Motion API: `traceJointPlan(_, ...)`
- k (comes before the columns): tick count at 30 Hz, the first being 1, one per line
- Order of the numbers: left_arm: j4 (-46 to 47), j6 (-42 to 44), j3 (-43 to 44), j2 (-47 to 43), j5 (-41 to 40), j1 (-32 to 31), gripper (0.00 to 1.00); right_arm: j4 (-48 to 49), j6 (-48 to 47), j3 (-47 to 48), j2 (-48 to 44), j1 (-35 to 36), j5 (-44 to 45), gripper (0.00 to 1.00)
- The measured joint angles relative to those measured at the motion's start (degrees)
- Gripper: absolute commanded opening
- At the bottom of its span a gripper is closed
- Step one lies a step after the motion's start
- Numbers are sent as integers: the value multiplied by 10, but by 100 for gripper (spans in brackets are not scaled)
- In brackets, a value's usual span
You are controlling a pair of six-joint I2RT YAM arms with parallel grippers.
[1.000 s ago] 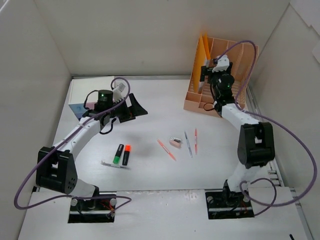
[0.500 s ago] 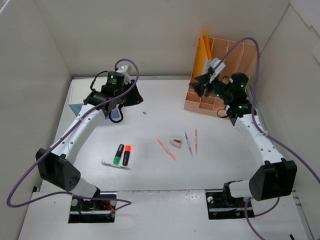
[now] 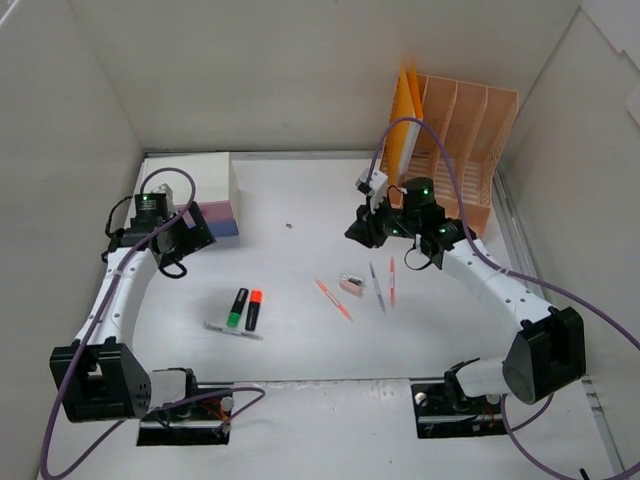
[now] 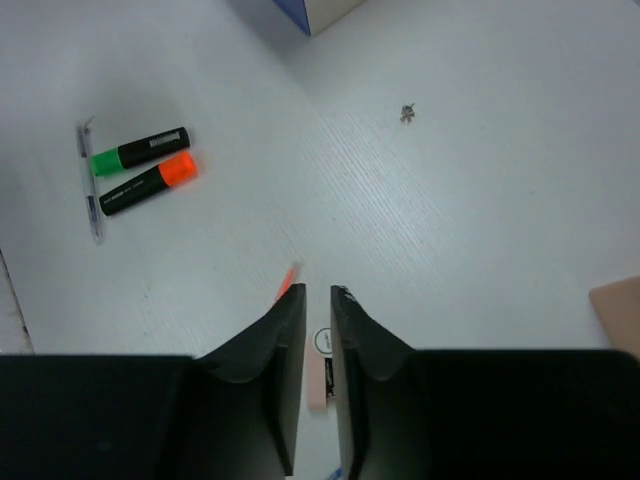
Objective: Organize the desk
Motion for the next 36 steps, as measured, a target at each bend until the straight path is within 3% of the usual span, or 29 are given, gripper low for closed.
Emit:
traceJointPlan(2, 11, 16, 1, 9, 1, 10, 87, -9, 6, 0, 5, 1, 12, 25)
traceJointPlan(4, 21, 29, 8, 25, 1, 17, 71, -19, 10, 0, 11, 1, 24, 25)
traceJointPlan(7, 45, 55, 27, 59, 1, 23, 53, -29, 13, 0, 12, 1, 37, 9)
traceJointPlan(9, 64, 69, 36, 80, -1, 24, 49, -31, 13, 0, 12, 1, 42, 7)
traceJointPlan(28, 179, 109, 82, 204, -38, -1, 49, -37, 14, 0, 16, 1, 78, 11)
traceJointPlan(34, 191, 105, 94, 221, -42, -10, 36, -37, 12, 0, 16, 1, 83, 14)
traceJointPlan(36, 193, 105, 99, 229, -47, -11, 35, -37, 10, 0, 16, 1, 83, 14)
